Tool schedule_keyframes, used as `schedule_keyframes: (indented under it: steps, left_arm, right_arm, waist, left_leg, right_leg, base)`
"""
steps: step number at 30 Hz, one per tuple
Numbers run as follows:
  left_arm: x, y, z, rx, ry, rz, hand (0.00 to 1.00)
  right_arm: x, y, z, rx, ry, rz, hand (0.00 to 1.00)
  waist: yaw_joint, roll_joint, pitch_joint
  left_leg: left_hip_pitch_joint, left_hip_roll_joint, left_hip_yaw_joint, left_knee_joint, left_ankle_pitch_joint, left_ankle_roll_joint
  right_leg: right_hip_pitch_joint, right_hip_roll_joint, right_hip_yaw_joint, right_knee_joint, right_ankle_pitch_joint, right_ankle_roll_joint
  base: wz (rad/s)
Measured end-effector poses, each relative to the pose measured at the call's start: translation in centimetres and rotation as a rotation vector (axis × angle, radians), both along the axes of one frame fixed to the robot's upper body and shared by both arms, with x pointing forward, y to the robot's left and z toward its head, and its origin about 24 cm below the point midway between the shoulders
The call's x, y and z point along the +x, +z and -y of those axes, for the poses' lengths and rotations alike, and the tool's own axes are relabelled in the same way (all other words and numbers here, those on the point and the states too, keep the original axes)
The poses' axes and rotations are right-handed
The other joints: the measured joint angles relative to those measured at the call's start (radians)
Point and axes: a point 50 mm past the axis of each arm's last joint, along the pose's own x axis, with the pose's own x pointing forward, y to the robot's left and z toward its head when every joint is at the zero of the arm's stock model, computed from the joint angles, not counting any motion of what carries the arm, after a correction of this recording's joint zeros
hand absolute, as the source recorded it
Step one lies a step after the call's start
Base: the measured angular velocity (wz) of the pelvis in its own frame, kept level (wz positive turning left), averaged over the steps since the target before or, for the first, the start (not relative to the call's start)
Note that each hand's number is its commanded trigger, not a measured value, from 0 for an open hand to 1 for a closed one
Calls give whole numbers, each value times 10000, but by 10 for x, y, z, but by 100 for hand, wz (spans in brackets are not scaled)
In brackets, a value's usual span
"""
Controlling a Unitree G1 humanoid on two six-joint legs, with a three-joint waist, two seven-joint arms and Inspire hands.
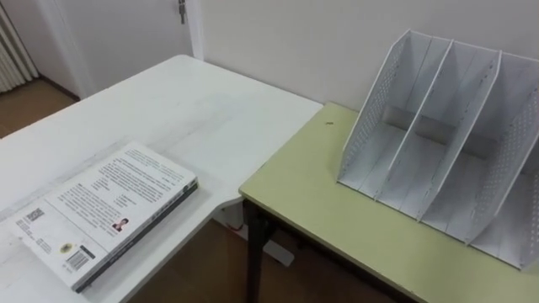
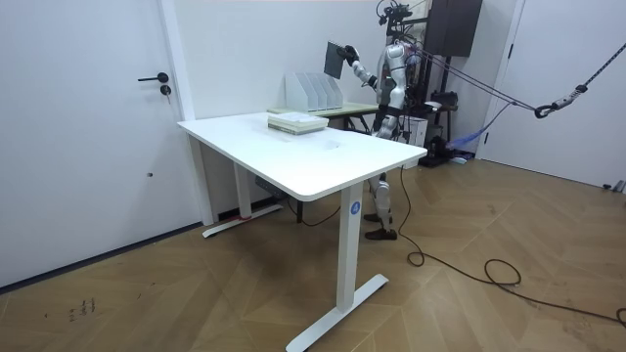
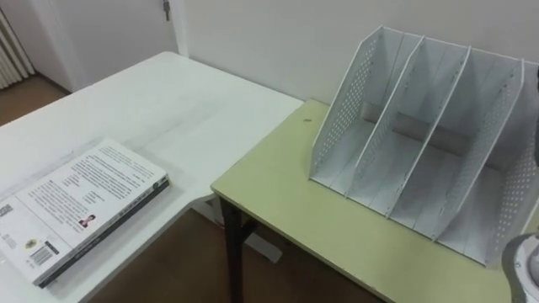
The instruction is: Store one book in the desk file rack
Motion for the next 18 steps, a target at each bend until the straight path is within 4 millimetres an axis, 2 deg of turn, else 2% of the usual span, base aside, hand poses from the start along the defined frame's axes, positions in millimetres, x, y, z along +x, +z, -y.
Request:
schedule_keyframes:
  steps: [10,18]
  left_arm:
    - [2,0,0,25,-54,48,0]
    - [4,0,0,22,-62,99,0]
  right_arm:
    - [4,-2,-6,-227,591,-294,100]
    - [8,-3,-12,-399,1065,-508,100]
  waist:
    - [96,-19,24]
    - [128,-31,93]
  left_leg:
    - [11,2,1,7,0,0]
    - [7,0,4,6,0,0]
  right_leg:
    - [3,1,0,16,0,0]
    - [2,2,5,11,0,0]
  base:
    - [0]
    - [0]
